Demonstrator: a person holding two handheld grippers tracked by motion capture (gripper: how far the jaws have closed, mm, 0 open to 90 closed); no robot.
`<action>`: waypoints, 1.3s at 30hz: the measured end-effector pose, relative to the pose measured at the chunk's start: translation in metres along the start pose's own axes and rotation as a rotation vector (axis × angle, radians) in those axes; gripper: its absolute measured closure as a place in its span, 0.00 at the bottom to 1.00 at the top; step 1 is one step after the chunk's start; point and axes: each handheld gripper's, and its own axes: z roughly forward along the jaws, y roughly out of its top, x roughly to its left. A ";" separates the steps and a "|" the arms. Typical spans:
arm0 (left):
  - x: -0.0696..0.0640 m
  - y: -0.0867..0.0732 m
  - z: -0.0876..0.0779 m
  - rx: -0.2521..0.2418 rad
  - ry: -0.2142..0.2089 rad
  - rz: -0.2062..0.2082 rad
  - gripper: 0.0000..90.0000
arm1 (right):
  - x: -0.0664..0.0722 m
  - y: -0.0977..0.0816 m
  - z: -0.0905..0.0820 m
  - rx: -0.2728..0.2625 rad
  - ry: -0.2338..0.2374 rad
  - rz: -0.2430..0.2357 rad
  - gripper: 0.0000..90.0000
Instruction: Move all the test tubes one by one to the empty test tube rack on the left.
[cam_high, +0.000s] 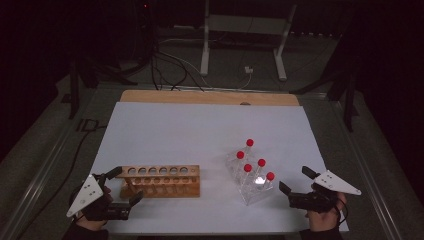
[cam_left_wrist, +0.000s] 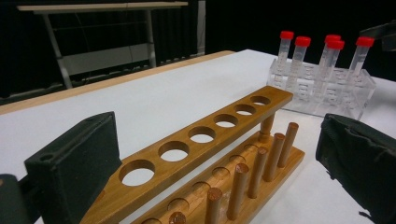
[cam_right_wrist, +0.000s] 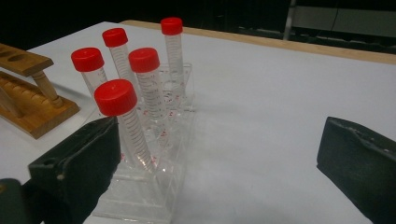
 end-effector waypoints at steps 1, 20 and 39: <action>0.000 0.000 0.000 -0.001 -0.002 -0.003 0.01 | 0.000 0.000 0.000 -0.003 0.006 -0.003 0.00; -0.003 0.006 -0.001 -0.024 -0.041 -0.014 0.01 | 0.018 0.029 -0.018 -0.084 0.064 -0.030 0.00; -0.003 0.006 -0.001 -0.027 -0.055 -0.003 0.01 | 0.038 0.026 -0.002 0.102 0.048 -0.003 0.04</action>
